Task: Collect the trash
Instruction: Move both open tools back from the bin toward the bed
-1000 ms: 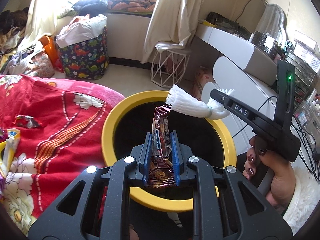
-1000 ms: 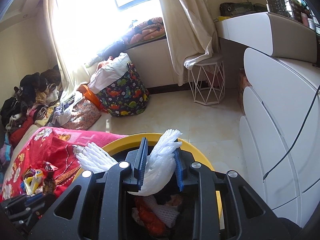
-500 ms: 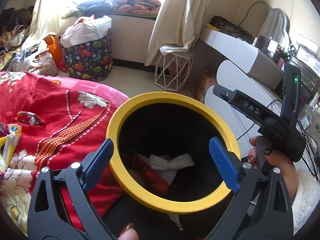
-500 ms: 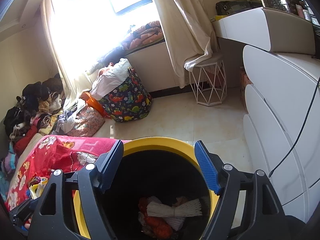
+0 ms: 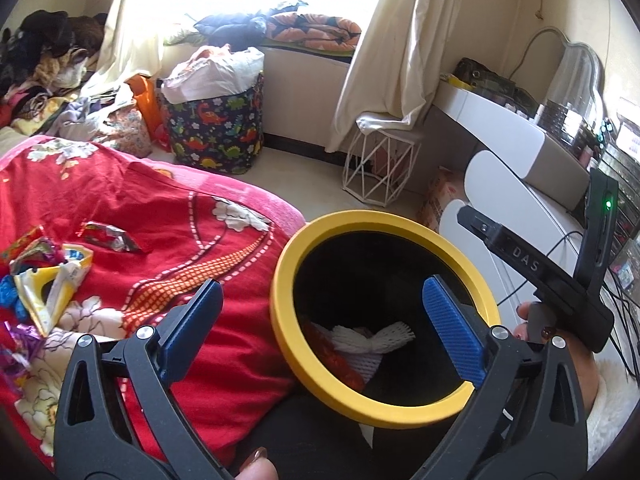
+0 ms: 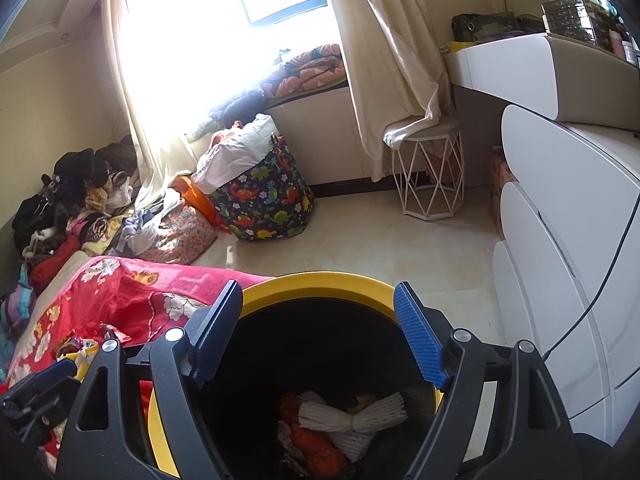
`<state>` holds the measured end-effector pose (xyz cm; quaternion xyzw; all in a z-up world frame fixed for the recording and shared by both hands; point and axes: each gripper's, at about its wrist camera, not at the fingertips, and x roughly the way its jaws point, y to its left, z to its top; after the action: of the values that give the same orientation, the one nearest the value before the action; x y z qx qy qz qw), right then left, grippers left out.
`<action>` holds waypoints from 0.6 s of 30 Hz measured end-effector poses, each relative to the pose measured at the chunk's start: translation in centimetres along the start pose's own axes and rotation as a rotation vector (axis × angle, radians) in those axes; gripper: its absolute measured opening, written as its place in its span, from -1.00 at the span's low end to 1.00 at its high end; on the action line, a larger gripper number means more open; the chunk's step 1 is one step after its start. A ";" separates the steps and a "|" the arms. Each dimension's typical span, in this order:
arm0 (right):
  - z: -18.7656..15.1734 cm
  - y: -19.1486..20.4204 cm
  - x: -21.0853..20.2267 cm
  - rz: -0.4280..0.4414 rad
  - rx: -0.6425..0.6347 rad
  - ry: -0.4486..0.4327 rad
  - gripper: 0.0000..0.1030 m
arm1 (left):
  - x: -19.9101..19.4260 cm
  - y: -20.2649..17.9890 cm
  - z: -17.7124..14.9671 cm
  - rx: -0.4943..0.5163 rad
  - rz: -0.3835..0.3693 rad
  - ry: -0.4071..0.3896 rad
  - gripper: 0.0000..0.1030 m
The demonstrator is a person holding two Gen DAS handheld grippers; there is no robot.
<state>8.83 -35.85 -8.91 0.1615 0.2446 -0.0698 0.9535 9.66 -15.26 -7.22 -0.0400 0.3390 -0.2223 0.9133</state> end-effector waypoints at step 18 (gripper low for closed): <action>-0.5 5.1 -1.5 0.117 -0.111 0.012 0.46 | -4.0 6.5 1.5 -0.113 0.133 -0.102 0.78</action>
<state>8.40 -30.81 -7.14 0.1230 0.2439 0.0007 0.9620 10.36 -7.82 -5.11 -0.0804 0.3058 -0.1395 0.9384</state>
